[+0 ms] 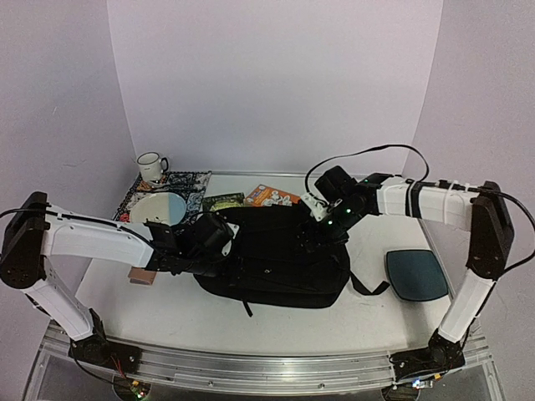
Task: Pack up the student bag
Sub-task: Adjust the student bag with the book.
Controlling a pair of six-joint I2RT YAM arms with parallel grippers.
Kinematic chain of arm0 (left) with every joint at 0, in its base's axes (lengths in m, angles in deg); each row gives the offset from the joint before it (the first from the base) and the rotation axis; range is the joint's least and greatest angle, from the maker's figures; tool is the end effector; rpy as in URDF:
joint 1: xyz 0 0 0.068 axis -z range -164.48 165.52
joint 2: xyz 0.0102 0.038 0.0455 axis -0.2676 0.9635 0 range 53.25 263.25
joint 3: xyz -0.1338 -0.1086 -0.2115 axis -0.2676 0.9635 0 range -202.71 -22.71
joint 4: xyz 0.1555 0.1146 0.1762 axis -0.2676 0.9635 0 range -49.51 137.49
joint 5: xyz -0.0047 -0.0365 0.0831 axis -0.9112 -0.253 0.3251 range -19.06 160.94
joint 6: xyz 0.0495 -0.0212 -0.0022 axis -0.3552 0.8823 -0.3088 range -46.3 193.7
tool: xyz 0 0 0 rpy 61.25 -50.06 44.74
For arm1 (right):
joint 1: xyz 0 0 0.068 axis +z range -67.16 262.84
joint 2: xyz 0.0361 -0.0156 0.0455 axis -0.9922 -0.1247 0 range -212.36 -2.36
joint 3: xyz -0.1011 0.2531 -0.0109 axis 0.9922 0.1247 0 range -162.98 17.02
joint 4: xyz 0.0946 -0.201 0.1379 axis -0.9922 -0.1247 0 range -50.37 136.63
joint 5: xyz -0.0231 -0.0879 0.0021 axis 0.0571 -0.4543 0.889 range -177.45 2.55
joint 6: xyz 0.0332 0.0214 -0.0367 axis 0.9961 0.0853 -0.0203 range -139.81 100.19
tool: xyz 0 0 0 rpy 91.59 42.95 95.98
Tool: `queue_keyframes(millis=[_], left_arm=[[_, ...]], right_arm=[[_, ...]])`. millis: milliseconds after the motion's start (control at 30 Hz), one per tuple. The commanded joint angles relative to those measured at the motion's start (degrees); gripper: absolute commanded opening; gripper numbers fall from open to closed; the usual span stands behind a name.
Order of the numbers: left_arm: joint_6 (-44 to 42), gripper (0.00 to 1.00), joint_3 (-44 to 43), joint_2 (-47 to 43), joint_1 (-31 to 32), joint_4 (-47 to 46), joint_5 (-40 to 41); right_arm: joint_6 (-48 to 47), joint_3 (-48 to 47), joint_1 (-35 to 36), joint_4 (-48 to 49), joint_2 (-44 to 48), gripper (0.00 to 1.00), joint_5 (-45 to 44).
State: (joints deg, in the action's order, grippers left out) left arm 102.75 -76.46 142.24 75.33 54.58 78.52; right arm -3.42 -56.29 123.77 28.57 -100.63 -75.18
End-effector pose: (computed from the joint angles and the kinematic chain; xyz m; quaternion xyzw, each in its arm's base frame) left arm 0.1656 -0.2755 0.2023 0.2260 0.9082 -0.1984 0.2910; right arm 0.2859 0.2580 0.2515 -0.2354 0.8820 0.2761 0.3007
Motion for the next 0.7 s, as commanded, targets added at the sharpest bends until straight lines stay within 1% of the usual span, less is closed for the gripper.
queue_keyframes(millis=[0,67,167,300,433,500,667], left_arm=[[3.39,0.39,2.73,1.69,1.87,-5.22,1.67],[4.09,0.38,3.85,3.26,2.15,-6.53,1.97],[4.87,0.35,5.62,5.54,2.41,-9.24,2.08],[5.82,0.32,7.42,8.15,2.49,-12.11,2.6],[6.67,0.28,7.47,10.36,2.44,-13.54,4.42],[6.83,0.27,7.27,11.25,2.48,-13.87,5.25],[7.76,0.26,7.3,12.1,2.42,-13.83,6.46]], right_arm=[[-4.38,-5.31,0.31,-0.32,-5.92,0.86,2.5],[-4.77,-6.08,0.29,-0.07,-8.19,0.86,2.89],[-5.48,-6.11,0.29,-0.01,-10.41,0.84,6.45],[-5.77,-3.91,0.3,0.1,-11.17,0.77,10.03],[-5.71,-0.79,1.19,0.04,-9.14,0.6,13.02],[-5.37,0.45,1.75,0.04,-7.38,0.45,13.58],[-3.28,2.25,2.23,-0.15,-3.13,0.17,10.29]])
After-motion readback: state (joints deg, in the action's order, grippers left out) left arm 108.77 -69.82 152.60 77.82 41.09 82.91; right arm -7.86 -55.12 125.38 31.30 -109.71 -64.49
